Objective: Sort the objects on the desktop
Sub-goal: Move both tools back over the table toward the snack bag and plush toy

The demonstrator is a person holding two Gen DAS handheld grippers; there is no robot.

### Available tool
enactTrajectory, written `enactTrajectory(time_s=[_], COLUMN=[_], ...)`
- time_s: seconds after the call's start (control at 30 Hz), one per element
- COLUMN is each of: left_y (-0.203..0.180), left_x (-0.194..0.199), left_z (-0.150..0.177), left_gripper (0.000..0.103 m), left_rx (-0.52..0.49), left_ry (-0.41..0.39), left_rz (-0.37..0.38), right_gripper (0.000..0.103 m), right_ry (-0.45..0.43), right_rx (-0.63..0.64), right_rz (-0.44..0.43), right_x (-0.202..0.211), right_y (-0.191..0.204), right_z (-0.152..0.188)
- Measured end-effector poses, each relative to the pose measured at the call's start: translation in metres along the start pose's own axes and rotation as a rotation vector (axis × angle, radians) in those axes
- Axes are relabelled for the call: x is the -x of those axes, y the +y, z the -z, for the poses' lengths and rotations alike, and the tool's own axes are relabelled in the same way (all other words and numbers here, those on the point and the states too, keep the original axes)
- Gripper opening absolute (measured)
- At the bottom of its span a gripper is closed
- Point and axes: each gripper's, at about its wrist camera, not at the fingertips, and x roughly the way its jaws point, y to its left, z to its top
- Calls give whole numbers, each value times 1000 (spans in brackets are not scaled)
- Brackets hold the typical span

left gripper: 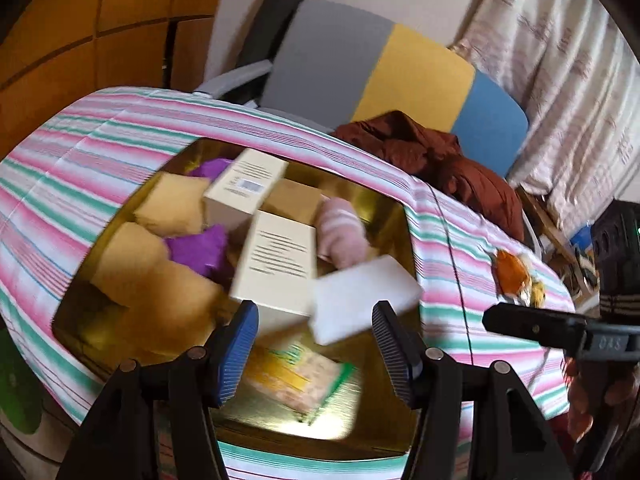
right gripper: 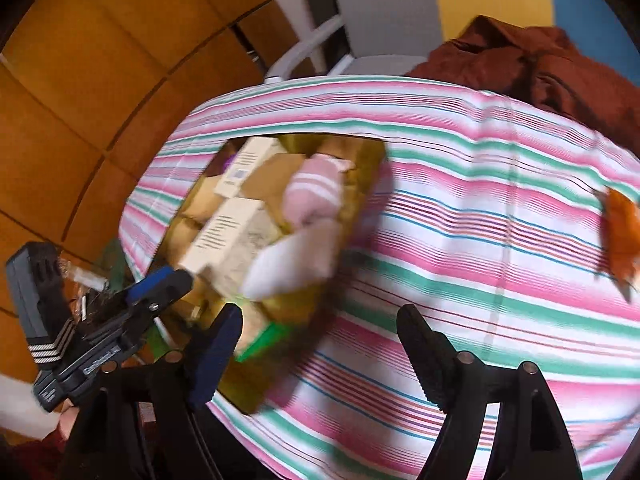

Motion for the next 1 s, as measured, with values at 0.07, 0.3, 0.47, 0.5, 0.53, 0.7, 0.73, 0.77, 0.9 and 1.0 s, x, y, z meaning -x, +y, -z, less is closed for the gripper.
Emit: enactTrajectory(time_s=[0.07,0.3,0.47,0.5,0.53,0.7,0.73,0.77,0.9,1.0], left_y=[-13,-63,-94,-99,-104,-121,-125,-127,-142,-153], left_x=[-3,-10,-18,-20,-21,-26,-27,-29,-35,-43], left_z=[2,11,19,21,22,28,29,30,35,37], left_gripper=[60,60,60,60,60,60,60,60,60,60], left_rx=[-30,-139,-213,-225,-235,-271,-275,-279,-307,-320], left_ry=[10,38,65,70,75,79,82,85,98,112], left_rz=[6,39,63,68,72,101,111,115,129,132], right_gripper=[80,80,81,81,81,81,81,81,81,81], right_ry=[-3,-11,-37,-44,-55,-115,-130,-136,-179,-214], right_rx=[-29,-140,-280,-309,-348,-482,-500,-511,-561,-583], right_rz=[14,92,203,230,275,413,437,448,443,404], right_x=[6,29,57,62,70,97,100,101,97,88], right_y=[-16,-80,-149,-163,-183,-254,-269,-278,-312,-326], right_z=[5,21,31,31,32,31,29,28,23,17])
